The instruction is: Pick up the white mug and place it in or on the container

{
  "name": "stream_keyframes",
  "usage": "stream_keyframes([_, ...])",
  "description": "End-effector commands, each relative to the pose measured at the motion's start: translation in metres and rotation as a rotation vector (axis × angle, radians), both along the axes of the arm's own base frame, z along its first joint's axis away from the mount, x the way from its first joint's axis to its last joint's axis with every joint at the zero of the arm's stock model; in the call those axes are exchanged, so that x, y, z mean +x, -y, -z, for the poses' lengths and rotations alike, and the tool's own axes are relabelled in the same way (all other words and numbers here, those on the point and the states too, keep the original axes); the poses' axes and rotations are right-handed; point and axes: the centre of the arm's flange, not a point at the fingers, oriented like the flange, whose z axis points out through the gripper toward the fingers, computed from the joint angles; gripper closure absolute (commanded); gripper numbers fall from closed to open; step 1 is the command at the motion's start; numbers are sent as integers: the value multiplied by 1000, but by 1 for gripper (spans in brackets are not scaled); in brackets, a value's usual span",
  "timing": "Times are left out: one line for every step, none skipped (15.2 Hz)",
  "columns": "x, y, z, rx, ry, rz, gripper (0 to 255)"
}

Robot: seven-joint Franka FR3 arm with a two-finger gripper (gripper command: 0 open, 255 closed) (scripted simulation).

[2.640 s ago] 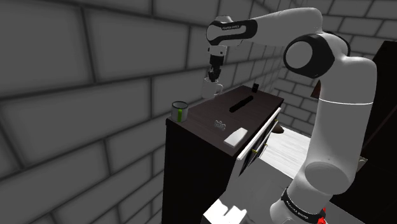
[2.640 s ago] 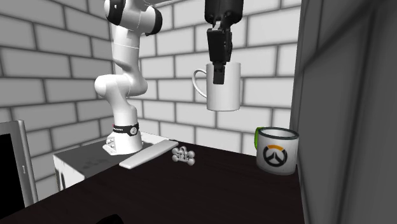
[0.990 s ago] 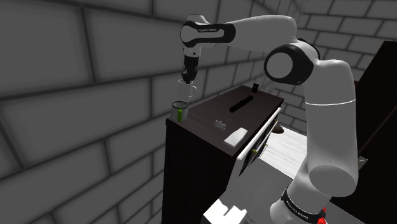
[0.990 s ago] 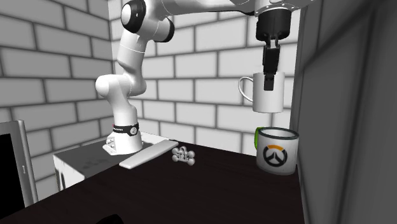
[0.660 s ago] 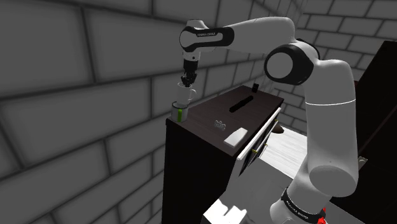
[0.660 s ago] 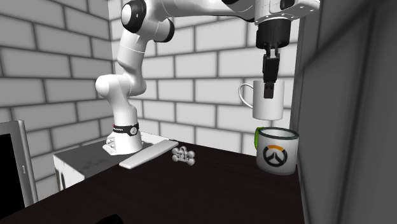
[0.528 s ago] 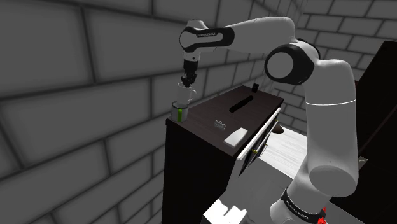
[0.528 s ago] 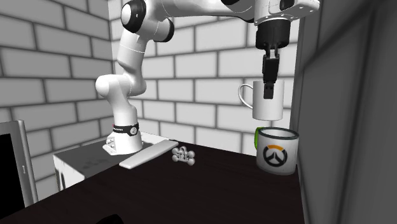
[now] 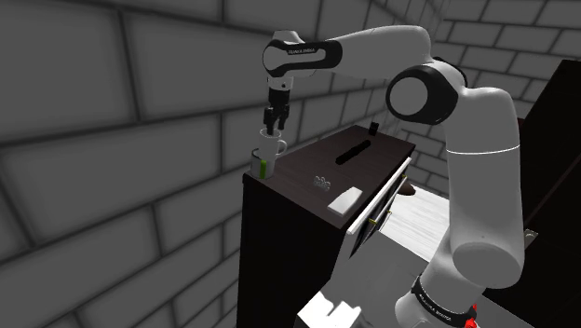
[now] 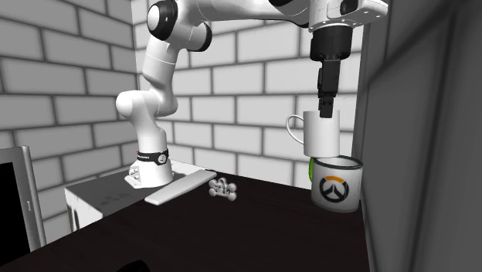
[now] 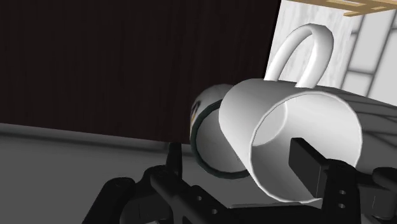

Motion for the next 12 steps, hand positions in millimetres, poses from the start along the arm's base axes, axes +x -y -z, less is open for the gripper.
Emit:
stream_keyframes([3, 7, 20, -4, -26, 6, 0])
stream_keyframes([2, 3, 23, -4, -26, 6, 0])
stream_keyframes([4, -1, 26, -4, -25, 7, 0])
stream_keyframes([4, -1, 12, -4, -25, 7, 0])
stream_keyframes([5, -1, -1, -4, -25, 7, 0])
stream_keyframes([5, -1, -14, -4, -25, 7, 0])
stream_keyframes([6, -2, -24, -4, -25, 7, 0])
stream_keyframes([6, -2, -24, -4, -25, 7, 0])
stream_keyframes([6, -2, -24, -4, -25, 7, 0])
stream_keyframes([6, -2, -24, -4, -25, 7, 0])
stream_keyframes([6, -2, -24, -4, -25, 7, 0])
stream_keyframes([6, -2, -24, -4, -25, 7, 0])
